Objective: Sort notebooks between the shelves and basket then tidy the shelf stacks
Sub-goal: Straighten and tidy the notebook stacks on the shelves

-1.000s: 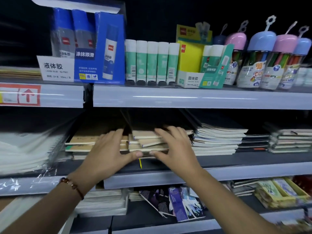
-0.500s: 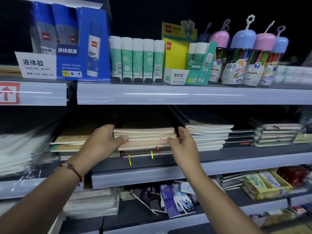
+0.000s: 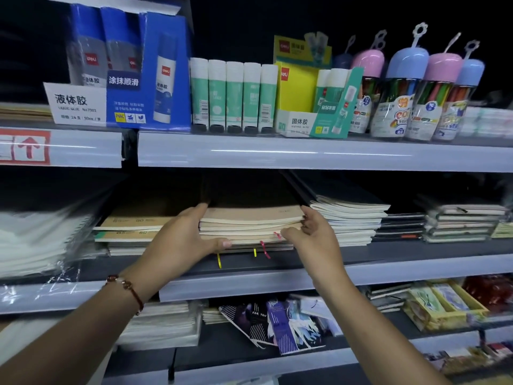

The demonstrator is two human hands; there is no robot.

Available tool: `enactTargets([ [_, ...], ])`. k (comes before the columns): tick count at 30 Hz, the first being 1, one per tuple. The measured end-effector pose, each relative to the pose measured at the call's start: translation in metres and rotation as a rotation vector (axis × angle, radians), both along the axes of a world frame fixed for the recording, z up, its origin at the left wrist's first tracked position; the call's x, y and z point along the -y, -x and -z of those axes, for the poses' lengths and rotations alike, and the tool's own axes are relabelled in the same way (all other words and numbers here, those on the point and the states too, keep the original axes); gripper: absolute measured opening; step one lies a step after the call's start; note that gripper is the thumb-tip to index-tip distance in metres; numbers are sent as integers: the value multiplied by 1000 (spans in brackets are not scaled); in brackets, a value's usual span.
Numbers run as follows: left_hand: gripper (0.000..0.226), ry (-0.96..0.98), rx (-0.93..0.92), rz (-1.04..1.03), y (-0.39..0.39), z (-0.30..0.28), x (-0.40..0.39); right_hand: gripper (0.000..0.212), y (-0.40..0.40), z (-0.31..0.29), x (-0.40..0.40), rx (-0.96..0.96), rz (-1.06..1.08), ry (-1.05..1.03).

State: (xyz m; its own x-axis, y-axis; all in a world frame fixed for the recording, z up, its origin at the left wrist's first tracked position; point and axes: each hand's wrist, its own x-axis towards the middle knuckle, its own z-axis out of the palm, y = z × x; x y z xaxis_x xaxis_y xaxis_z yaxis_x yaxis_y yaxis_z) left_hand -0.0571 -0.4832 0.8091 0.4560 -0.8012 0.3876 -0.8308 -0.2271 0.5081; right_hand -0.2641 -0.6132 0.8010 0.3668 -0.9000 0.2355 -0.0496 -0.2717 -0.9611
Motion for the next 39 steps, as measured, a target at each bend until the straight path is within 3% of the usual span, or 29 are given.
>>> enactTargets([
  [8,83,14,133,-177,2,1,15,91,7,5,2,-216,-59,146],
  [14,74,32,146,-230,-3,5,27,73,-5,6,11,-363,81,365],
  [19,89,37,195,-219,-2,11,29,53,-11,6,21,-415,173,431],
  [24,69,52,42,-218,-4,15,21,53,-2,9,24,-288,78,316],
  [28,59,39,0,-192,-10,10,23,25,-5,10,32,-216,134,294],
  [30,56,3,6,-183,-12,3,26,26,-7,8,34,-205,162,289],
  [36,64,-27,-196,-38,-29,3,23,23,-10,6,27,-66,153,182],
  [39,28,53,-292,97,-27,6,14,25,-2,10,25,23,136,179],
])
